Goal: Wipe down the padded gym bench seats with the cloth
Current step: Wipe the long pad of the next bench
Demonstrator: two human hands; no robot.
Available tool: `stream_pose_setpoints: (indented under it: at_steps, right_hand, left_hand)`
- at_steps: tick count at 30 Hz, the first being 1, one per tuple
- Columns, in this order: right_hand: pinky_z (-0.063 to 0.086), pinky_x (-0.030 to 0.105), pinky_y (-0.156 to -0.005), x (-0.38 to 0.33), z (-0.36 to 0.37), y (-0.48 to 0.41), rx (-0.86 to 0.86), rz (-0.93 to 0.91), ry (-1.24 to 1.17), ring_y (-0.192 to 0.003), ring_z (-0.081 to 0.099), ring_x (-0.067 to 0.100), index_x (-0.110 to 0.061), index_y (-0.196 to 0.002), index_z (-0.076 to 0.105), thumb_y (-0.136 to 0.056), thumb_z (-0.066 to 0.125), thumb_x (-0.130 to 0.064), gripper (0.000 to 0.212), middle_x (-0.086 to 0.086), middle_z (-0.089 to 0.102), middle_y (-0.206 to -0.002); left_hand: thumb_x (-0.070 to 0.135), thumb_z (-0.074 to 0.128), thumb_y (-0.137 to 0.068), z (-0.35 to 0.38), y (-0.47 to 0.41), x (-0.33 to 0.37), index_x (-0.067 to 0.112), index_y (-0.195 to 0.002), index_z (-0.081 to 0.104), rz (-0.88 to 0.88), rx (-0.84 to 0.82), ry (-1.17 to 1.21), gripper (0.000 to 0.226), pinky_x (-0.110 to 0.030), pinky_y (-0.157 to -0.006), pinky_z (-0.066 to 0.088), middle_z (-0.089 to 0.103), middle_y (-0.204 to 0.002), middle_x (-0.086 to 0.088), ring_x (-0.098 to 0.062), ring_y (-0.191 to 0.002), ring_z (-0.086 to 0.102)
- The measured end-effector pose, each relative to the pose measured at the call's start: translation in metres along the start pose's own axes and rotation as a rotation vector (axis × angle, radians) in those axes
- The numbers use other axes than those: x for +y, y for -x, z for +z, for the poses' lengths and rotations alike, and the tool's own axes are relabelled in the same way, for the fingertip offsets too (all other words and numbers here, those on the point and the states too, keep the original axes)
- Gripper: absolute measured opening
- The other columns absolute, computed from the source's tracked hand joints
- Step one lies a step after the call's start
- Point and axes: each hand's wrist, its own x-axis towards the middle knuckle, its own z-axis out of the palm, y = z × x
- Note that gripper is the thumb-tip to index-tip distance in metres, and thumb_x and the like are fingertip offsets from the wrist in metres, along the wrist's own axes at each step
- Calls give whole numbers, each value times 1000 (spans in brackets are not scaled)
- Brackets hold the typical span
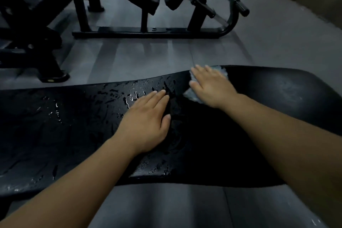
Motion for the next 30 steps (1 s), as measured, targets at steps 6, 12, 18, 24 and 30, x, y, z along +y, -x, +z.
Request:
stream_pose_setpoints:
  at_steps: [6,12,18,24,30]
  right_hand:
    - [10,41,-125,-57,7,67,-9,-299,-47,-153,13,20,-22,-159,21,-96,16,-52,70,0,18,-166]
    - [12,40,-123,-33,7,62,24,43,-30,-153,14,21,-24,-159,19,-94,16,-51,71,0,19,-166]
    - [17,42,-124,-83,20,146,22,-187,-67,-152,18,20,-22,-158,28,-95,23,-50,68,-1,24,-165]
    - [11,40,-122,-56,15,122,62,74,-23,-153,13,20,-25,-159,20,-97,22,-51,68,-2,18,-166]
    - [9,36,-123,-73,15,187,-15,-261,-38,-153,15,18,-26,-159,23,-96,22,-55,69,-4,19,-166]
  left_hand:
    - [47,9,-92,0,-2,-1,14,-159,15,-60,-32,16,75,-40,-125,-1,7,-167,-5,-18,-154,1]
    - [45,12,-92,-1,-3,-2,15,-158,14,-70,-68,10,73,-47,-124,-1,6,-167,-3,-17,-154,1]
    - [42,14,-90,0,-3,-5,15,-157,21,-70,-36,16,73,-47,-124,5,13,-166,-3,-17,-153,7]
    - [43,16,-97,-4,5,-2,19,-157,23,-65,-45,-17,65,-43,-124,8,15,-166,-1,-17,-153,10]
    - [47,18,-95,-2,50,-6,25,-155,31,-128,12,-32,66,-40,-123,14,23,-164,4,-17,-151,19]
